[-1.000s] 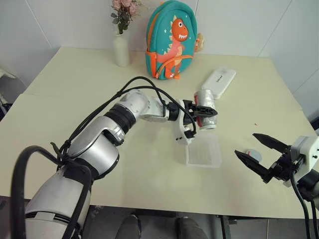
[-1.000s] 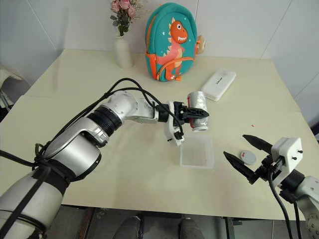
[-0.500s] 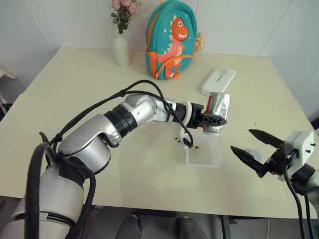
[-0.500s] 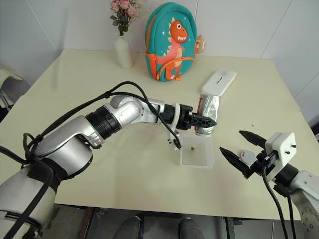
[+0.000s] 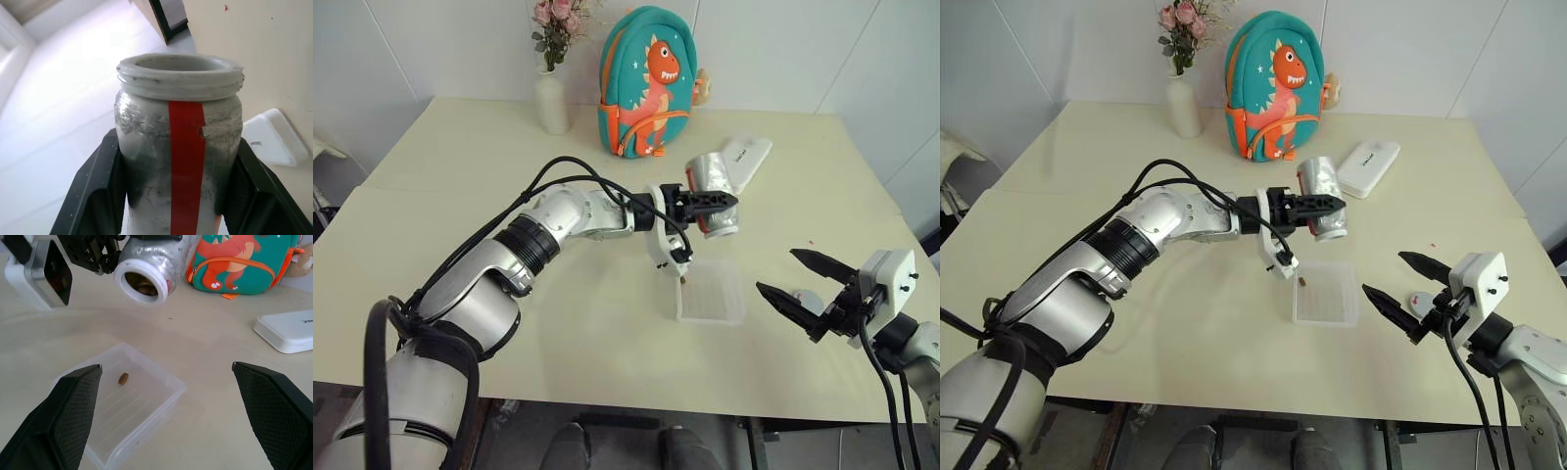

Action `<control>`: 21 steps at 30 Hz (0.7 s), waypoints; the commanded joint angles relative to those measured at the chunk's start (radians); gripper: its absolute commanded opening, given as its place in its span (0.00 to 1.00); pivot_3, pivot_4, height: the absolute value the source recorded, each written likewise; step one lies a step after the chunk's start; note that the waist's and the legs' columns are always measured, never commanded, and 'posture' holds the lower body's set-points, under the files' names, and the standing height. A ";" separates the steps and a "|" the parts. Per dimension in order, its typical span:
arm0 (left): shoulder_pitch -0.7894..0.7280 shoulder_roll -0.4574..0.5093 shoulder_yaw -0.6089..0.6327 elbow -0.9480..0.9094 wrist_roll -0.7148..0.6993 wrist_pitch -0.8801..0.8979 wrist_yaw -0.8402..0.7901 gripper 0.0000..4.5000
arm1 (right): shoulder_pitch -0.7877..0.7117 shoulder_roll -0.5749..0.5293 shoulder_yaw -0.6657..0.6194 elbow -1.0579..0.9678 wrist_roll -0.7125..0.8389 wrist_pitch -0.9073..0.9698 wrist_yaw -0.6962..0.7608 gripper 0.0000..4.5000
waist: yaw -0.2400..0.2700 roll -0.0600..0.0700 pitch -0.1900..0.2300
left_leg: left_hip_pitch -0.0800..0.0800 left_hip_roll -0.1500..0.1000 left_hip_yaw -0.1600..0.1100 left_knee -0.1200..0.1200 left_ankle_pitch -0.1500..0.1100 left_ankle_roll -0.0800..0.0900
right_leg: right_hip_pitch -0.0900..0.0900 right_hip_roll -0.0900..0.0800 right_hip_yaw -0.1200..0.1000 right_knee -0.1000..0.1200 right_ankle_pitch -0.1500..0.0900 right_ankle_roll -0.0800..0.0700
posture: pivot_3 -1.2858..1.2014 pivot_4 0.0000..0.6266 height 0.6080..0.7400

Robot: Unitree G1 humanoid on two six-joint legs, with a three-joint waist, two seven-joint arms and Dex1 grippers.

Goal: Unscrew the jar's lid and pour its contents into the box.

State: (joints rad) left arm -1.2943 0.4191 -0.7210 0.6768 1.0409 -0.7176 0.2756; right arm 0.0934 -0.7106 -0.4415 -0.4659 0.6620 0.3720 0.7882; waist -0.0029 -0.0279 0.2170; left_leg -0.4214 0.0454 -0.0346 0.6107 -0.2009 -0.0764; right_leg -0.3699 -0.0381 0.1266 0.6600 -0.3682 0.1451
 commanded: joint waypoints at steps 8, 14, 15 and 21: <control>0.243 -0.087 0.505 -0.099 -0.906 0.474 -0.685 0.45 | -0.029 -0.078 -0.089 0.032 0.145 0.000 0.197 1.00 | -0.003 0.001 0.000 | 0.000 0.000 0.000 0.003 0.000 0.001 | 0.001 0.001 0.001 0.003 0.000 0.000 | 0.52 0.24 1.00; 0.372 -0.121 0.672 -0.224 -1.146 0.750 -0.811 0.45 | -0.108 -0.099 -0.043 0.105 0.106 -0.010 0.211 1.00 | -0.010 0.001 -0.001 | 0.001 0.001 -0.002 0.004 0.000 0.001 | 0.002 0.001 0.000 0.004 0.001 0.001 | 0.52 0.24 1.00; 0.389 -0.129 0.690 -0.243 -1.175 0.781 -0.819 0.45 | -0.115 -0.097 -0.036 0.107 0.106 -0.009 0.213 1.00 | -0.009 0.001 -0.001 | 0.001 0.001 -0.002 0.004 0.000 0.001 | 0.002 0.001 0.000 0.004 0.001 0.001 | 0.52 0.24 1.00; 0.524 -0.166 0.741 -0.293 -1.307 0.855 -0.939 0.45 | -0.179 -0.081 0.026 0.151 0.081 -0.020 0.223 1.00 | -0.007 0.001 -0.001 | 0.001 0.001 -0.003 0.005 0.000 0.001 | 0.003 0.001 -0.001 0.003 0.001 0.001 | 0.52 0.24 1.00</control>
State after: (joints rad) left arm -0.7835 0.2517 0.0115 0.4213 -0.2379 0.1505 -0.6285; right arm -0.0750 -0.7953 -0.4086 -0.3110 0.7442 0.3707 1.0014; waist -0.0100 -0.0266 0.2163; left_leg -0.4199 0.0462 -0.0382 0.6157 -0.2005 -0.0755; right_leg -0.3663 -0.0373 0.1251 0.6627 -0.3673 0.1460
